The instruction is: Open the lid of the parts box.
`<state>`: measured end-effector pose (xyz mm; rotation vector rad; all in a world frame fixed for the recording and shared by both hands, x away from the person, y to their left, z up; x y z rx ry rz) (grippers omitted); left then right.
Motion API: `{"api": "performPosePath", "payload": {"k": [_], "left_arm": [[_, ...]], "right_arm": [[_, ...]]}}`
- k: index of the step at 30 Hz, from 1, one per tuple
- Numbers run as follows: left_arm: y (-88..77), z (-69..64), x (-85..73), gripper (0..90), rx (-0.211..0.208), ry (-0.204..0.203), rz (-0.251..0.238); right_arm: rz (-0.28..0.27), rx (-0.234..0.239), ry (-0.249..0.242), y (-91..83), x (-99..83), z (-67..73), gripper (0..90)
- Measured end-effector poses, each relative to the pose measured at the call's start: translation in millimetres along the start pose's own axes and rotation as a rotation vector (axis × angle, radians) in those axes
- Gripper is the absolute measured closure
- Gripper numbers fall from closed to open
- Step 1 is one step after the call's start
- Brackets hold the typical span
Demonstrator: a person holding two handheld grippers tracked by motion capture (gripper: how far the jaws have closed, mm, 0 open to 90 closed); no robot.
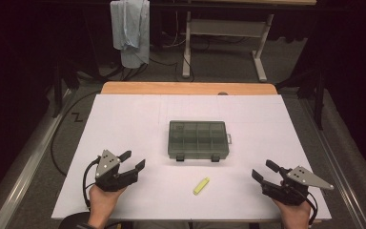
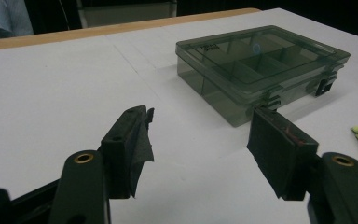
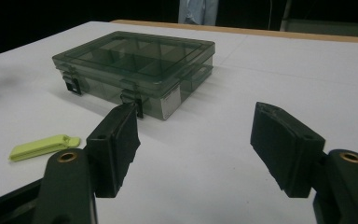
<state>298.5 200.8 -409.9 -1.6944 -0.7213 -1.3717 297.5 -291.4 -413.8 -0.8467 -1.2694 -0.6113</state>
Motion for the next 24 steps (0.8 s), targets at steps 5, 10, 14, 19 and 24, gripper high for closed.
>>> {"api": "performPosePath", "payload": {"k": [5, 10, 14, 19, 24], "left_arm": [[-1.9, -0.3, -0.1, 37.7, -0.003, 0.004, -0.002], [-2.3, -0.4, 0.3, 37.4, -0.002, 0.005, -0.007], [-1.6, -0.4, 0.3, 37.4, -0.002, 0.005, -0.007], [-2.7, -0.2, 0.4, 37.1, 0.0, 0.004, -0.013], [-2.8, -0.2, 0.7, 35.4, 0.01, 0.003, -0.013]], "right_arm": [[-0.01, -0.001, -0.003, -0.6, 0.5, 0.4, 33.7], [-0.01, -0.003, -0.008, -1.0, 0.6, 2.2, 33.7], [-0.014, -0.003, 0.0, -1.1, 0.6, 0.6, 33.7], [-0.02, -0.004, 0.004, -1.2, 0.8, 0.6, 33.8], [-0.033, -0.01, 0.021, -3.1, 1.1, -0.2, 34.1]]}}
Point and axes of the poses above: each handheld gripper's, and its own axes: y roughly forward along the jaws, x roughly out of its top, z roughly to its left, the point moved 1 cm from there along y, roughly forward along the jaws, and after that the axes turned 9 degrees about -z, right-handed, at the moved point
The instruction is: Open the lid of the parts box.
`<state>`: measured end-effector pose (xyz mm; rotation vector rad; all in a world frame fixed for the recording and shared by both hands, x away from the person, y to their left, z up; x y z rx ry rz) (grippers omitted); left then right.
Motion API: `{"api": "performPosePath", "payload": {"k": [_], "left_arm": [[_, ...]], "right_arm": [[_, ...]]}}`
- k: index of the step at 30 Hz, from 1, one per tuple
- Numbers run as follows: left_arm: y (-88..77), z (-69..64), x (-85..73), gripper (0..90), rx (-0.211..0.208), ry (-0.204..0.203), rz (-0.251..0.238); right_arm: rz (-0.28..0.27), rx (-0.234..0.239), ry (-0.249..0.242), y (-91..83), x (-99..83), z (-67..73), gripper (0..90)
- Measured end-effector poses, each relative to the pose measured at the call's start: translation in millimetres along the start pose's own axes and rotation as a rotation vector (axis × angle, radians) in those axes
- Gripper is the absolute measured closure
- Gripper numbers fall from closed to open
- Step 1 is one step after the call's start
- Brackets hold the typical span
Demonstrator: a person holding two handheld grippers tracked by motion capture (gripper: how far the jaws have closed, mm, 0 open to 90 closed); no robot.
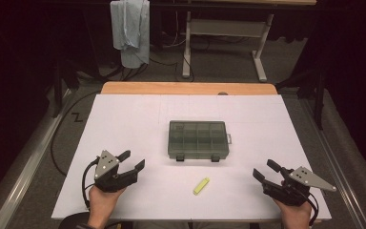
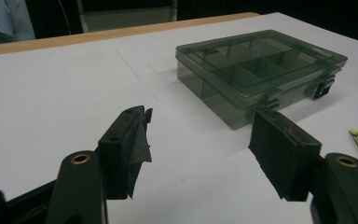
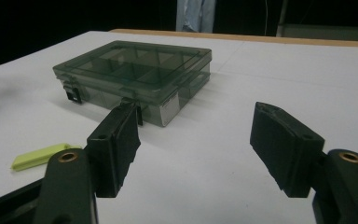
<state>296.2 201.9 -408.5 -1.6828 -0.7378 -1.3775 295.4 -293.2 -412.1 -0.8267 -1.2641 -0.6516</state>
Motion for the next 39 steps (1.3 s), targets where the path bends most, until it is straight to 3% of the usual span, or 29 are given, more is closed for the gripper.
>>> {"api": "performPosePath", "payload": {"k": [6, 20, 39], "left_arm": [[-0.5, 1.0, 0.8, 34.8, 0.018, -0.012, 0.001], [-0.5, 2.4, 2.9, 35.2, 0.01, -0.025, -0.021], [7.8, -0.7, 8.0, 35.2, -0.006, 0.005, -0.03]], "right_arm": [[-0.007, -0.004, -0.002, -0.6, 0.2, -1.4, 34.1], [-0.02, -0.007, 0.015, 0.7, 1.3, -1.2, 34.7], [-0.042, 0.001, -0.002, 4.9, 3.8, -1.0, 35.6]]}}
Point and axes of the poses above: each handheld gripper's, and its own axes: y roughly forward along the jaws, x roughly out of its top, z roughly to its left, the point moved 1 cm from there along y, roughly forward along the jaws, and after that the axes turned 9 degrees about -z, right-handed, at the moved point
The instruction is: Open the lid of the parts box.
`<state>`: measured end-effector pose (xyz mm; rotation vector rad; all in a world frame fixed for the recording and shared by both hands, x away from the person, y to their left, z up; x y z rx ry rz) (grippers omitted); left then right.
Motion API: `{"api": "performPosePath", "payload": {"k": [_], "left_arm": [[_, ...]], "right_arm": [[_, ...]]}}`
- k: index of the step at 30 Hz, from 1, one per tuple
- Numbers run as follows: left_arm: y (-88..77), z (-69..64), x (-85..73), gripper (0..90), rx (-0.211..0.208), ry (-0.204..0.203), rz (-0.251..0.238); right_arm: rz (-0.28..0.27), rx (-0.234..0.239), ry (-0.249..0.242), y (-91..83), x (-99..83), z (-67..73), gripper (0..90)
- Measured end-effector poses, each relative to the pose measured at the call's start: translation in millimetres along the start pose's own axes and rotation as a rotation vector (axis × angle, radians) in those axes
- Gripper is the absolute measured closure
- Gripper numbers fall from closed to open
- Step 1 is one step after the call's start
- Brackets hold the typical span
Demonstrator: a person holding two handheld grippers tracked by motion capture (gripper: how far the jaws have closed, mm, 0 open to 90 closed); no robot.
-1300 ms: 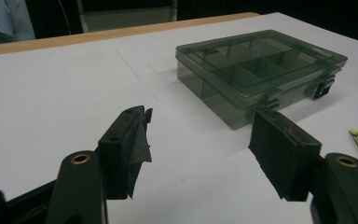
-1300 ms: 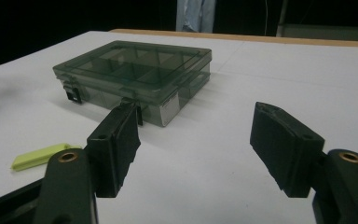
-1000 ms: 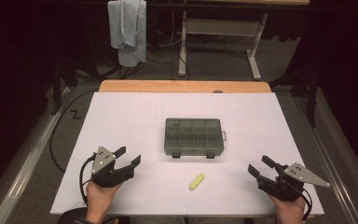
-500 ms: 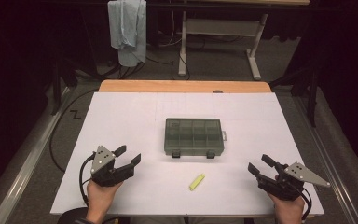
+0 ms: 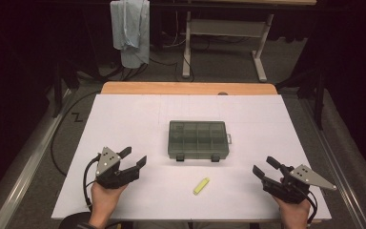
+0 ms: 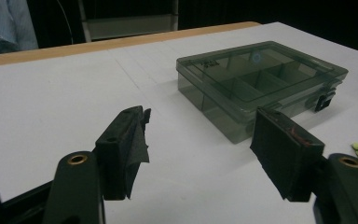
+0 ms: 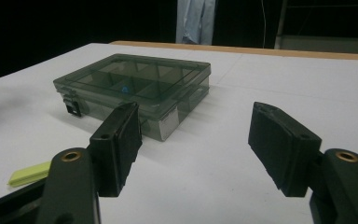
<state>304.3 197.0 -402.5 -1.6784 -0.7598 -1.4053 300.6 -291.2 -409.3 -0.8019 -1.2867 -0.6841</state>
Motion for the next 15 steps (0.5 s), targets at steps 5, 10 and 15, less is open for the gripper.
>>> {"api": "performPosePath", "payload": {"k": [5, 10, 15], "left_arm": [[5.1, -0.2, 1.2, 35.5, -0.008, 0.008, 0.003], [9.0, -0.1, 1.5, 35.7, -0.001, 0.022, 0.008], [11.5, -0.4, 2.0, 36.3, -0.008, 0.022, 0.0]], "right_arm": [[0.0, 0.0, -0.011, 2.8, 0.5, -0.6, 35.9], [0.011, 0.007, -0.013, 7.8, 0.7, -2.3, 35.2], [0.015, 0.012, -0.012, 11.9, 0.9, -4.5, 35.2]]}}
Point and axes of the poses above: each handheld gripper's, and its own axes: y roughly forward along the jaws, x roughly out of its top, z roughly to its left, the point moved 1 cm from there along y, roughly forward along the jaws, and after that the axes turned 9 degrees about -z, right-handed, at the moved point
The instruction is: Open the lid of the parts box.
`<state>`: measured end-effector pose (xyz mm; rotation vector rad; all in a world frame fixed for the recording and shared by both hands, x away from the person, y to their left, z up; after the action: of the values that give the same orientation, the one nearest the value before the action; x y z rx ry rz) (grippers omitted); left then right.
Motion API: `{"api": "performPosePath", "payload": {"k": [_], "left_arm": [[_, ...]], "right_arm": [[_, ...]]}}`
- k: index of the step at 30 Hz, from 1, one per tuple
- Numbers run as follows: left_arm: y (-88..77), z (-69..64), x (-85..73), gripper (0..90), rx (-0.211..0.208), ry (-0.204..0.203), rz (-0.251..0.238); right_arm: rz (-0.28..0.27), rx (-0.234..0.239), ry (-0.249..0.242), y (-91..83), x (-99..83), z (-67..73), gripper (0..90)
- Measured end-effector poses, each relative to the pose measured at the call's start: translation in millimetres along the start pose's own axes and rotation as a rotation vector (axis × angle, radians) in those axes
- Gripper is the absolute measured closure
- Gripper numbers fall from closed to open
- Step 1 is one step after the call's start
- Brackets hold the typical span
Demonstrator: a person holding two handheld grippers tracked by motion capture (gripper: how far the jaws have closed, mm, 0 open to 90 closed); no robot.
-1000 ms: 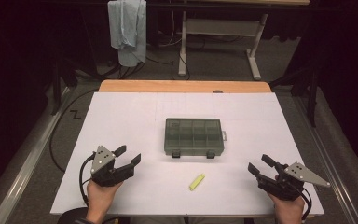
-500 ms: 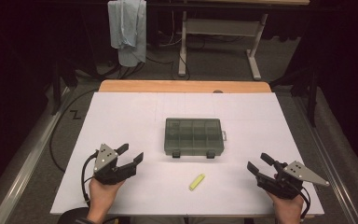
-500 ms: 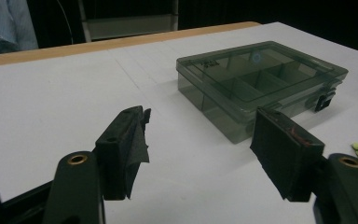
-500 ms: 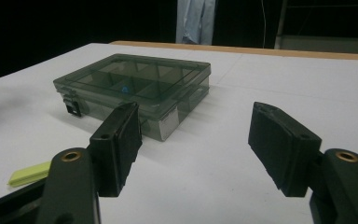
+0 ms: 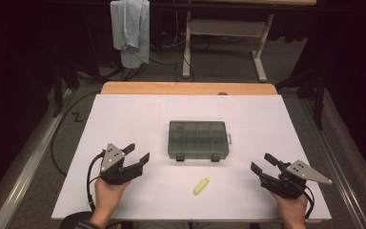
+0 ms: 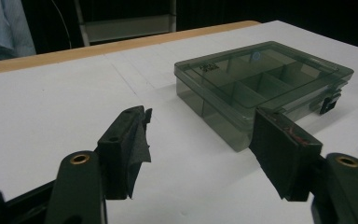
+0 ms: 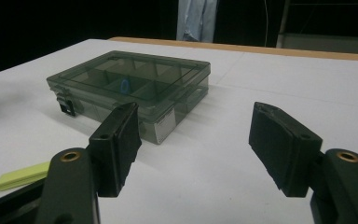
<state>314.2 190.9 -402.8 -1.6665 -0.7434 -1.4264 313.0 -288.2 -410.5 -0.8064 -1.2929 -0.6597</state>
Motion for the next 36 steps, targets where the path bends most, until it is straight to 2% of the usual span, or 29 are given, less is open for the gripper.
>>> {"api": "performPosePath", "payload": {"k": [8, 19, 36], "left_arm": [[8.7, -1.0, -2.0, 36.6, -0.015, 0.005, 0.02], [17.0, -1.2, -3.0, 36.6, -0.017, 0.004, 0.031], [30.0, -2.9, -3.1, 36.9, -0.031, 0.001, 0.038]], "right_arm": [[0.001, -0.006, -0.007, 6.2, 0.5, -0.2, 35.5], [0.012, 0.008, -0.025, 18.5, 0.7, 2.3, 35.7], [0.002, 0.009, -0.022, 30.0, 1.3, 1.9, 35.7]]}}
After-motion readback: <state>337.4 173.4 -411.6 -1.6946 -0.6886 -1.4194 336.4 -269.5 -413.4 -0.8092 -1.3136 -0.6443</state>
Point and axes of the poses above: each handheld gripper's, and its own axes: y roughly forward along the jaws, x roughly out of its top, z roughly to its left, the point moved 1 cm from there along y, roughly forward along the jaws, and after that the axes turned 9 degrees about -z, right-handed, at the moved point
